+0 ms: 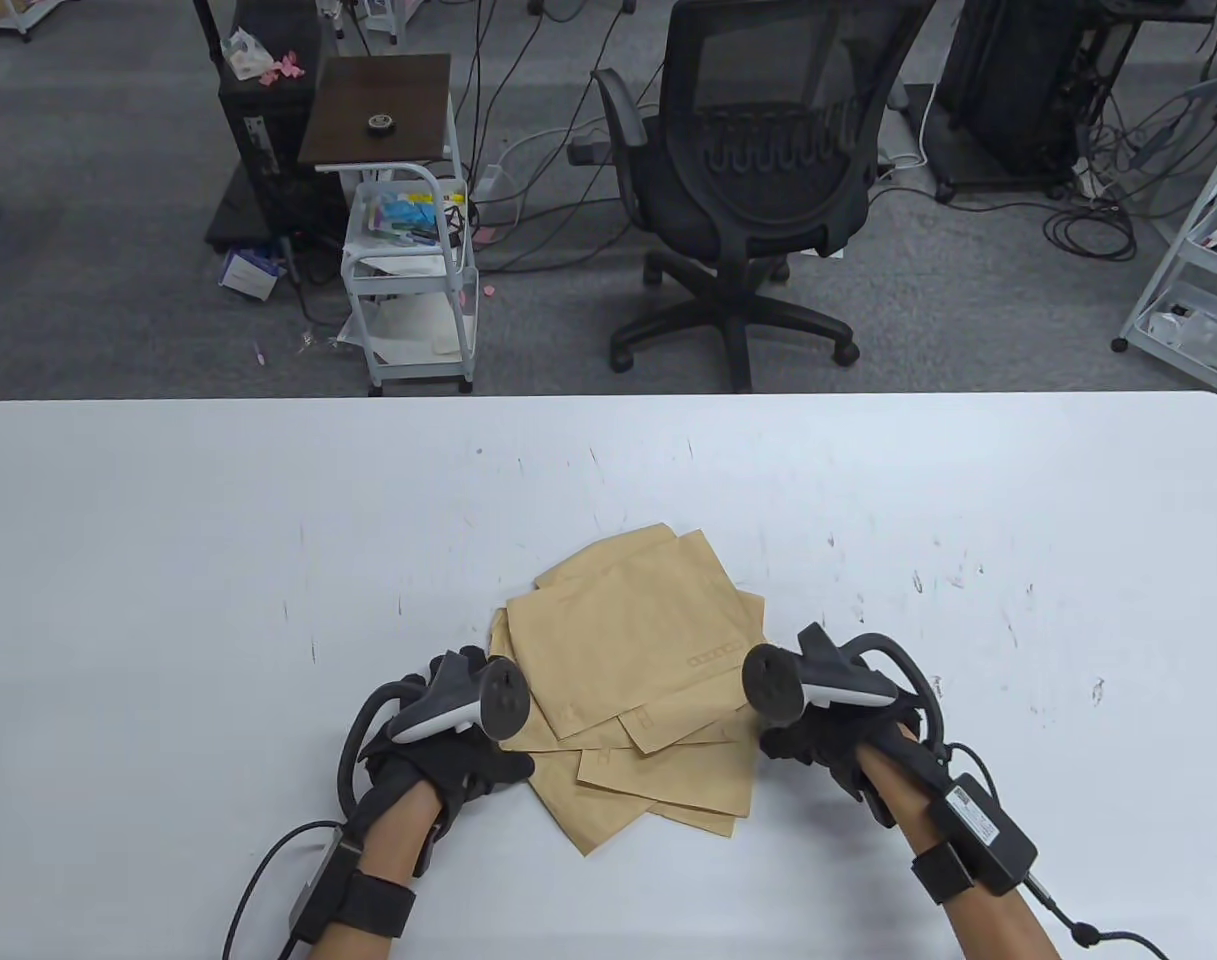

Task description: Push scattered envelopes inward from both sides into a neat stack

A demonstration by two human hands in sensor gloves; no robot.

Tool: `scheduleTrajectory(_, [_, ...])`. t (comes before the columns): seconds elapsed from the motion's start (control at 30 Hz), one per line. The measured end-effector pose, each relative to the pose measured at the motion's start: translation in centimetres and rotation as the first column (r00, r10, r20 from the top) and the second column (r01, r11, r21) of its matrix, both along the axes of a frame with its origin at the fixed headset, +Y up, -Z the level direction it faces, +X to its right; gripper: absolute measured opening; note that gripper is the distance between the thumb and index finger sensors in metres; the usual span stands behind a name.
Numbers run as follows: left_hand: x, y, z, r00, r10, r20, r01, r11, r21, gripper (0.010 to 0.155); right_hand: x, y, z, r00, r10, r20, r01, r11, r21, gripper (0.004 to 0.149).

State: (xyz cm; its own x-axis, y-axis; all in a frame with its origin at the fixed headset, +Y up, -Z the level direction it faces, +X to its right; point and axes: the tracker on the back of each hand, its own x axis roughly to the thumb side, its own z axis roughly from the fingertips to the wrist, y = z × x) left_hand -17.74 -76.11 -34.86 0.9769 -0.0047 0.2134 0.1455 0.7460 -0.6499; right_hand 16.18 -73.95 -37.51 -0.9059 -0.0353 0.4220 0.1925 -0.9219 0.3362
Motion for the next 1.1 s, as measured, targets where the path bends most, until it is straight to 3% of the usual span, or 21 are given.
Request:
scheduleTrajectory(0.13, [0.3,2.4,0.8,0.997,0.078,-0.016,-0.077,0.994,0.081,0.101,0.9,2.2,-1.7,0.994,-0.069,0.081,0.061,0.994,0.092,0.068])
scheduleTrajectory(0.27, [5.2,1.5,2.3,0.949,0.276,0.152,-0.295,0.947,0.123,0.106,-2.0,2.8,-4.2,0.992,-0.04,0.118,0.022,0.988,0.152,0.076])
scheduleTrajectory(0.33, [8.5,0.2,3.3,0.931,0.238,0.276,-0.274,0.957,0.099,0.109,-4.5,2.6,-5.7,0.994,-0.039,0.099,0.025,0.99,0.141,0.082])
scheduleTrajectory(0.43, [11.8,-1.6,4.8,0.911,0.102,0.399,-0.177,0.972,0.157,0.111,-8.3,1.4,-8.2,0.993,-0.093,0.07,0.088,0.994,0.062,0.09])
scheduleTrajectory(0.53, [12.4,-2.5,5.4,0.902,-0.047,0.43,-0.078,0.96,0.27,0.108,-10.7,-1.2,-10.2,0.983,-0.153,0.102,0.151,0.988,0.029,0.095])
scheduleTrajectory(0.57, [12.2,-2.5,5.4,0.891,-0.041,0.452,-0.092,0.959,0.268,0.107,-11.2,-2.5,-10.6,0.983,-0.143,0.115,0.142,0.99,0.01,0.094])
scheduleTrajectory(0.63, [11.8,-2.6,5.5,0.902,-0.016,0.431,-0.107,0.96,0.26,0.103,-11.3,-3.9,-10.4,0.991,-0.084,0.109,0.089,0.995,-0.046,0.09])
scheduleTrajectory(0.7, [11.8,-2.7,5.6,0.901,-0.043,0.432,-0.08,0.961,0.264,0.099,-11.2,-2.3,-9.8,0.998,-0.032,0.056,0.026,0.994,0.103,0.085])
scheduleTrajectory(0.73, [11.8,-2.8,5.6,0.901,-0.051,0.432,-0.068,0.964,0.256,0.098,-11.2,-1.5,-9.7,0.999,-0.02,0.04,0.014,0.989,0.15,0.076])
scheduleTrajectory(0.8, [12.1,-2.9,5.7,0.896,-0.057,0.44,-0.058,0.968,0.244,0.093,-10.6,0.1,-9.5,0.999,-0.005,0.042,-0.001,0.989,0.146,0.063])
scheduleTrajectory(0.83, [12.1,-3.0,5.8,0.898,-0.05,0.437,-0.061,0.969,0.238,0.092,-10.4,0.4,-9.4,0.998,-0.015,0.062,0.005,0.989,0.146,0.062])
scheduleTrajectory(0.93, [12.2,-3.1,6.2,0.895,-0.05,0.443,-0.06,0.971,0.23,0.088,-9.7,-0.6,-9.4,0.992,-0.091,0.084,0.069,0.969,0.239,0.082])
scheduleTrajectory(1.03, [12.3,-3.2,6.3,0.901,-0.062,0.429,-0.037,0.975,0.221,0.086,-9.2,-4.1,-9.5,0.993,-0.09,0.074,0.086,0.995,0.046,0.089])
scheduleTrajectory(1.07, [12.3,-3.3,6.4,0.904,-0.059,0.424,-0.038,0.976,0.216,0.086,-9.1,-4.0,-9.5,0.991,-0.074,0.11,0.076,0.997,-0.016,0.09])
scheduleTrajectory(1.1, [12.3,-3.3,6.5,0.904,-0.058,0.425,-0.038,0.976,0.213,0.085,-9.0,-3.4,-9.3,0.991,-0.055,0.126,0.056,0.998,-0.011,0.09])
